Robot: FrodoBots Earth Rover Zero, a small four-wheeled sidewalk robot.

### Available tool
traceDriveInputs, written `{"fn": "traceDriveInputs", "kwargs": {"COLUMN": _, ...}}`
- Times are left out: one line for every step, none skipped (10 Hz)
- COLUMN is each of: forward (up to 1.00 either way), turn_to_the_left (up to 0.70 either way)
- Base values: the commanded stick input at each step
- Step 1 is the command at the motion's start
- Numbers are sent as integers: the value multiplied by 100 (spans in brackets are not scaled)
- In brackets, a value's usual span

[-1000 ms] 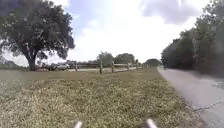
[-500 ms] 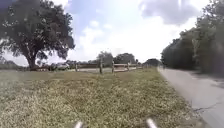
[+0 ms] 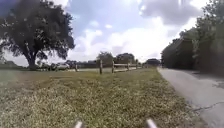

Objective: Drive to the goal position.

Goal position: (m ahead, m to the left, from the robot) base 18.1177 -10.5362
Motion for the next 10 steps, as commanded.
{"fn": "traceDriveInputs", "kwargs": {"forward": 6, "turn_to_the_left": 1}}
{"fn": "traceDriveInputs", "kwargs": {"forward": 6, "turn_to_the_left": 1}}
{"fn": "traceDriveInputs", "kwargs": {"forward": 6, "turn_to_the_left": 1}}
{"fn": "traceDriveInputs", "kwargs": {"forward": 6, "turn_to_the_left": 1}}
{"fn": "traceDriveInputs", "kwargs": {"forward": 6, "turn_to_the_left": 1}}
{"fn": "traceDriveInputs", "kwargs": {"forward": 1, "turn_to_the_left": 0}}
{"fn": "traceDriveInputs", "kwargs": {"forward": 0, "turn_to_the_left": 0}}
{"fn": "traceDriveInputs", "kwargs": {"forward": 0, "turn_to_the_left": 0}}
{"fn": "traceDriveInputs", "kwargs": {"forward": 0, "turn_to_the_left": 0}}
{"fn": "traceDriveInputs", "kwargs": {"forward": 0, "turn_to_the_left": 0}}
